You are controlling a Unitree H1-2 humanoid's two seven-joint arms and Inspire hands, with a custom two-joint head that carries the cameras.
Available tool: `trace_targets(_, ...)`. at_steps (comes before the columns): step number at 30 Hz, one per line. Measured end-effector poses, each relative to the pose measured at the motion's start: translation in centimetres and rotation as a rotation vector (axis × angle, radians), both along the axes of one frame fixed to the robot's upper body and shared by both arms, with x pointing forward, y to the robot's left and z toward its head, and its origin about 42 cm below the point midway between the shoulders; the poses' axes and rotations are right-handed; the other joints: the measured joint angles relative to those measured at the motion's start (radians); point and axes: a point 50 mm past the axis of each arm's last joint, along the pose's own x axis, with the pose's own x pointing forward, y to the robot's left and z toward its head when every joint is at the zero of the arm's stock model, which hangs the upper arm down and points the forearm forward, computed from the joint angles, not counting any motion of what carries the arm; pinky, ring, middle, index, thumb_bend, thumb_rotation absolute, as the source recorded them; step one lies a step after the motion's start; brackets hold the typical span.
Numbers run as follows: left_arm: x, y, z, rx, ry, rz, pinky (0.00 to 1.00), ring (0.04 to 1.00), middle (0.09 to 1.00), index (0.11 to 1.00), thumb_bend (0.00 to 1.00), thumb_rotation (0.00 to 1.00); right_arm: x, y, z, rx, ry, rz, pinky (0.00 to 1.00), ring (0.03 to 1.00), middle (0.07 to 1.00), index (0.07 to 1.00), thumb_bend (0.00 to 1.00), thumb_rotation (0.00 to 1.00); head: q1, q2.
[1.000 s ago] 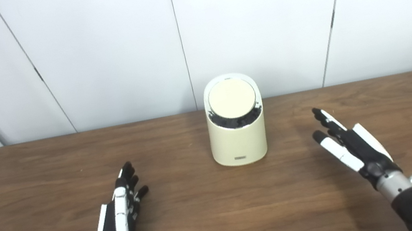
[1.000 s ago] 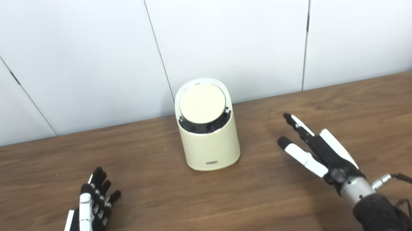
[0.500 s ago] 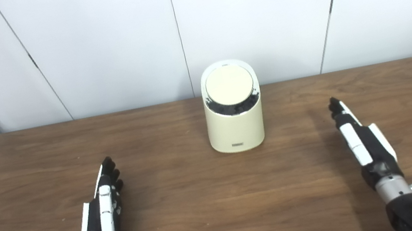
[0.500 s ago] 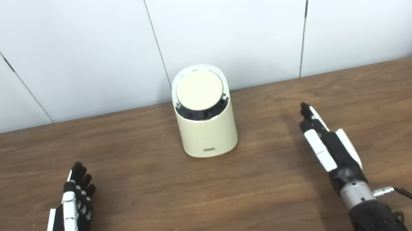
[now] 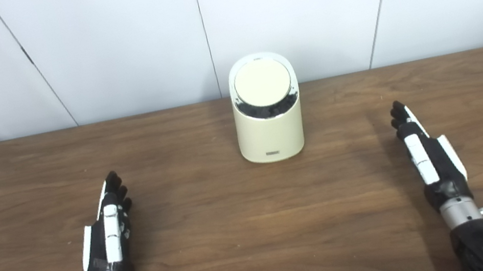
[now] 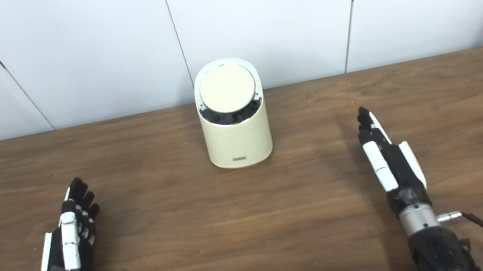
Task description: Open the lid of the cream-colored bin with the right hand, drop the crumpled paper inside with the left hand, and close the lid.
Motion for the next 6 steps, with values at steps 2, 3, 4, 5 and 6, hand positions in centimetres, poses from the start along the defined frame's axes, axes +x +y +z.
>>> trace_targets(2, 0.02, -0.04, -0.01, -0.001, 0.001, 0.000, 1.00, 1.000, 1.000, 1.000, 0.52, 0.90, 0.13, -0.20, -0.02, 0.015, -0.003, -0.007, 1.00, 0.970, 0.975, 0.968, 0.57, 1.00, -0.002, 0.000)
trace_targets(3, 0.03, -0.06, 0.00, -0.001, 0.001, 0.000, 1.00, 1.000, 1.000, 1.000, 0.52, 0.90, 0.17, -0.30, -0.01, 0.018, -0.005, -0.011, 1.00, 0.968, 0.973, 0.967, 0.57, 1.00, -0.002, 0.002)
trace_targets(4, 0.05, -0.09, 0.00, -0.001, 0.001, -0.001, 1.00, 1.000, 1.000, 1.000, 0.51, 0.91, 0.17, -0.38, 0.00, 0.023, -0.006, -0.014, 1.00, 0.967, 0.971, 0.966, 0.57, 1.00, -0.002, 0.000)
trace_targets(5, 0.05, -0.13, 0.00, -0.001, 0.001, -0.003, 1.00, 1.000, 1.000, 1.000, 0.51, 0.91, 0.16, -0.43, 0.00, 0.030, -0.007, -0.015, 1.00, 0.967, 0.971, 0.966, 0.57, 1.00, -0.002, 0.000)
trace_targets(6, 0.06, -0.17, -0.01, 0.000, 0.001, -0.004, 1.00, 1.000, 1.000, 1.000, 0.50, 0.92, 0.16, -0.47, 0.01, 0.037, -0.007, -0.016, 1.00, 0.967, 0.969, 0.966, 0.57, 1.00, -0.003, 0.000)
